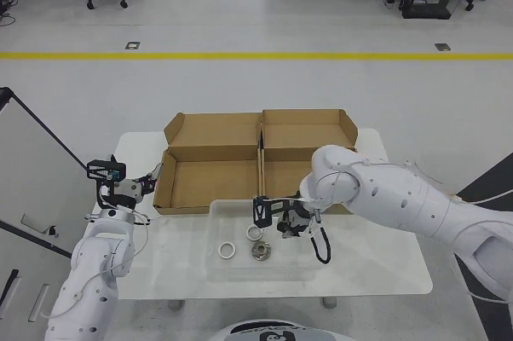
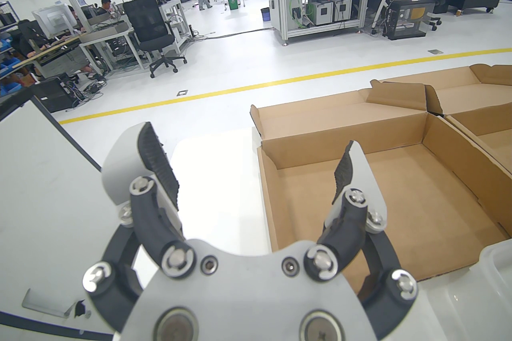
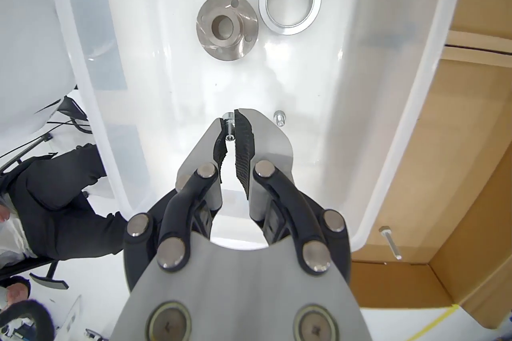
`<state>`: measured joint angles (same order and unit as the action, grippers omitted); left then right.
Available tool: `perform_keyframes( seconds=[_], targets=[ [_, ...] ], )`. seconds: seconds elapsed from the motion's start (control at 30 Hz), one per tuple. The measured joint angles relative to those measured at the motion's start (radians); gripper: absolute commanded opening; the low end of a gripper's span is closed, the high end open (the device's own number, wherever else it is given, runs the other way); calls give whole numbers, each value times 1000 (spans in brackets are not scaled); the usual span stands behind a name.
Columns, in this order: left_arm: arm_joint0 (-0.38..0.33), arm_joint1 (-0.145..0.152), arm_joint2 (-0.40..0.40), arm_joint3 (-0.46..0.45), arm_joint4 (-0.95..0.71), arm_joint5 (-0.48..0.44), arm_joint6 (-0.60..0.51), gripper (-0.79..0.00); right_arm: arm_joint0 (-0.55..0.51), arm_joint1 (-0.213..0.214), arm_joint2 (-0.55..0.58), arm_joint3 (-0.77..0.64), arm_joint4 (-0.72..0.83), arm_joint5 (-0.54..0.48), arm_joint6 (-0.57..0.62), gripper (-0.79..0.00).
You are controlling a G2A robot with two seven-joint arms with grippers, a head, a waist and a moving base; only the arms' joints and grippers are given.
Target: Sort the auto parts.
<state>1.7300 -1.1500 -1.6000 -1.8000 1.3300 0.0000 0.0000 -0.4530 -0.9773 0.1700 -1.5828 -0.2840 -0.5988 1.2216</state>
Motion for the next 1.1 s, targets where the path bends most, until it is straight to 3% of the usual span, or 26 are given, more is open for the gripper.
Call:
perform_keyframes(
  seconds=[0.17, 0.3, 0.5, 0.77, 1.1],
  targets=[
    [0, 0, 0, 0, 0, 0, 0, 0, 27, 63, 0, -3, 33, -83, -83, -785],
    [0, 0, 0, 0, 0, 0, 0, 0, 32, 115, 0, 17, 58, -227, -227, -785],
    [0, 0, 0, 0, 0, 0, 0, 0, 28, 149, 0, 61, 53, -415, -420, -785],
    [0, 0, 0, 0, 0, 0, 0, 0, 51, 142, 4, 25, 129, -413, -482, -785],
    [0, 0, 0, 0, 0, 0, 0, 0, 48, 163, 15, -23, 41, -413, -738, -785]
  ],
)
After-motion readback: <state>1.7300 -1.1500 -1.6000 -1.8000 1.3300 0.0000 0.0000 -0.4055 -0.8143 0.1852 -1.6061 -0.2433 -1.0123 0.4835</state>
